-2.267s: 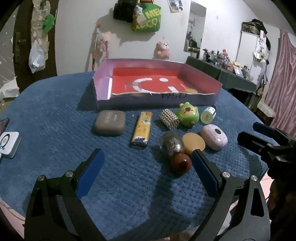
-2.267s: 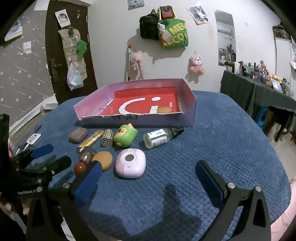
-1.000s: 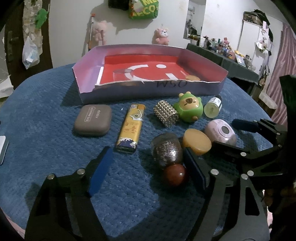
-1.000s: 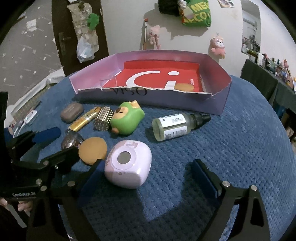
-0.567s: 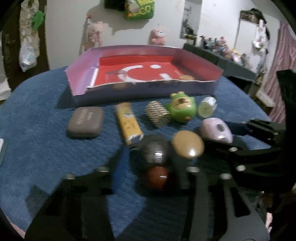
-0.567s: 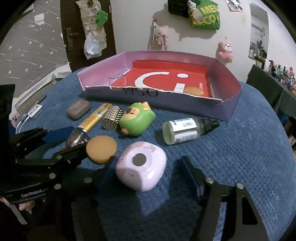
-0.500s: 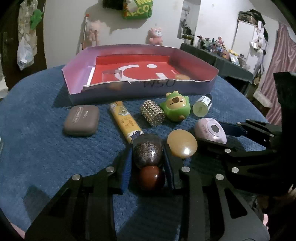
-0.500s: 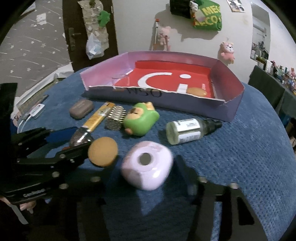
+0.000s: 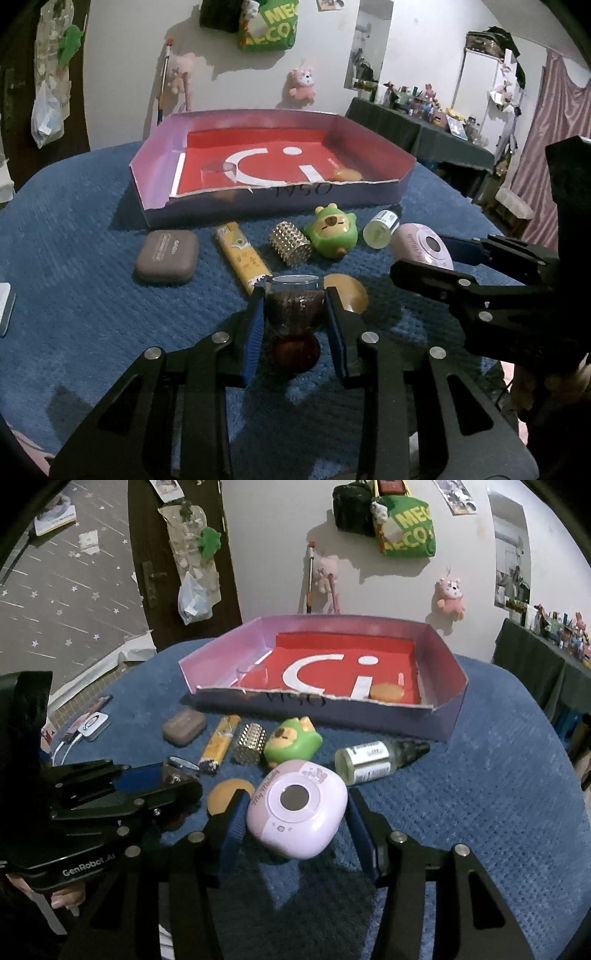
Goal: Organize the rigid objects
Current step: 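Grasp the pink-white round device with the right tool while the left tool lifts the jar, then carry the jar into the red box with the left tool while the right tool places the device beside it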
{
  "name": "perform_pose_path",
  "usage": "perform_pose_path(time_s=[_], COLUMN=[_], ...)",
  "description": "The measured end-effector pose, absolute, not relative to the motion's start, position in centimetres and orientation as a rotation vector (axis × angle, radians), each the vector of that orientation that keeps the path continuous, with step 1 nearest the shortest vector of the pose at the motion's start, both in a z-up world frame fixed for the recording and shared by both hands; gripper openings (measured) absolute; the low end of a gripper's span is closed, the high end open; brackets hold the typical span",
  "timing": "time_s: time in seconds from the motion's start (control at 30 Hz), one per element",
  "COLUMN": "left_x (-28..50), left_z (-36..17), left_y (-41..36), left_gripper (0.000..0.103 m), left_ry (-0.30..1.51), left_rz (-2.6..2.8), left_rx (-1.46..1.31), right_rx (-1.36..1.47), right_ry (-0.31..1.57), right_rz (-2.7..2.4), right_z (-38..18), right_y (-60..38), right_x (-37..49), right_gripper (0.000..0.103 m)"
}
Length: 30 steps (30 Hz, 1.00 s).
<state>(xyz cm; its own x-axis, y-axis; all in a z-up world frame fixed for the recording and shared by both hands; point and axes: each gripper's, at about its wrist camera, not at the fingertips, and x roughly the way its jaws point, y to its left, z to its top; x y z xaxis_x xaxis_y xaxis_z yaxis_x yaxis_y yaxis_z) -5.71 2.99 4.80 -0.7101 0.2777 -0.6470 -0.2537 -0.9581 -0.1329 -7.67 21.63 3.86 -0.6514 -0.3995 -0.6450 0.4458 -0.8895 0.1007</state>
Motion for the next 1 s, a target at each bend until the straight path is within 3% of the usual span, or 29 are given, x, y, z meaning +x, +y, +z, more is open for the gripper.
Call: perform_pose_path(time_s=[0.7,1.0], left_x=[-5.6,-11.0], left_z=[5.7,9.1], left_y=[2.4,2.6], left_gripper=[0.029,0.029], left_ry=[-0.057,-0.057], left_rz=[2.662,2.585], left_rx=[-1.001,-1.009], right_rx=[0.974,0.933], right_ry=[0.088,0.086], right_rz=[-2.477,-2.423], right_z=[3.8,6.8], right_y=[21.5,21.8], right_x=[-7.7,-10.9], right_gripper=[0.056,0.056])
